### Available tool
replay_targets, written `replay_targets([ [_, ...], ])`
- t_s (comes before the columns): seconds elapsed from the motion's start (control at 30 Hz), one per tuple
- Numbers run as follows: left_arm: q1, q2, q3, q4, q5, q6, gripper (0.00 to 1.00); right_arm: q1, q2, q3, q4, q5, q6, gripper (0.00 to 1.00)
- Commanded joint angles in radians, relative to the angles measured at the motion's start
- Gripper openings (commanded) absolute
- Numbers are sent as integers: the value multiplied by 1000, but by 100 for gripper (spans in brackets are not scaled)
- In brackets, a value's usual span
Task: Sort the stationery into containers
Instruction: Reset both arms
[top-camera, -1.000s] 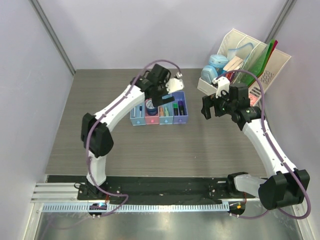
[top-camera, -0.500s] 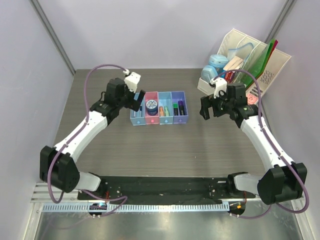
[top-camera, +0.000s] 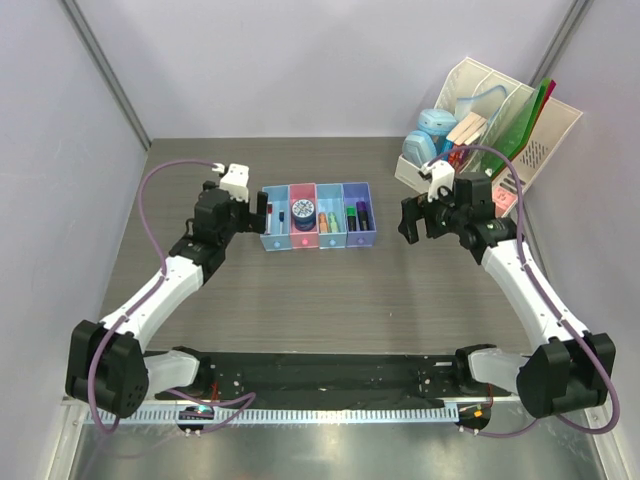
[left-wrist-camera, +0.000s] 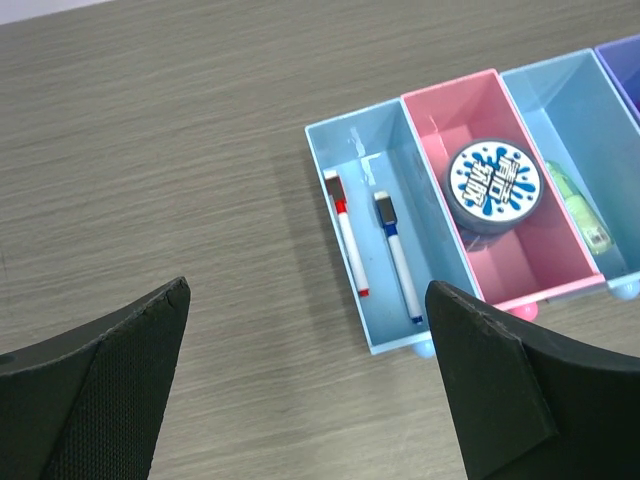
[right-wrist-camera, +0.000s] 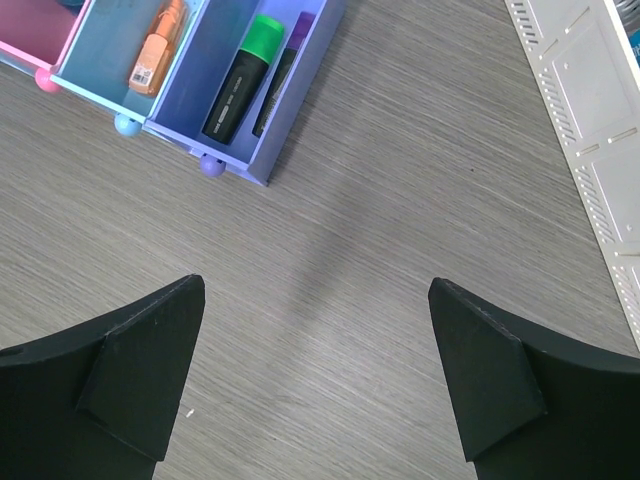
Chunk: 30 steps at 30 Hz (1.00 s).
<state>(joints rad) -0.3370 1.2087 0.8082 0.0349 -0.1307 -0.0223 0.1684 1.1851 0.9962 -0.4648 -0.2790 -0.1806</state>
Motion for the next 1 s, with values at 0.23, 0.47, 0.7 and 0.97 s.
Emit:
replay_targets([
  [0.23,13,-26,-92,218,-1,-30,100,5,-73,-30,121,35,52,99],
  [0.47,15,-14,-92,207,5,-39,100,5,-82,-27,123,37,69,100],
  [0.7,15,-14,-96,204,14,-47,100,5,-90,-27,130,43,96,100],
  [0.97,15,-3,-107,214,31,-45,100,5,-91,-28,146,64,116,100],
])
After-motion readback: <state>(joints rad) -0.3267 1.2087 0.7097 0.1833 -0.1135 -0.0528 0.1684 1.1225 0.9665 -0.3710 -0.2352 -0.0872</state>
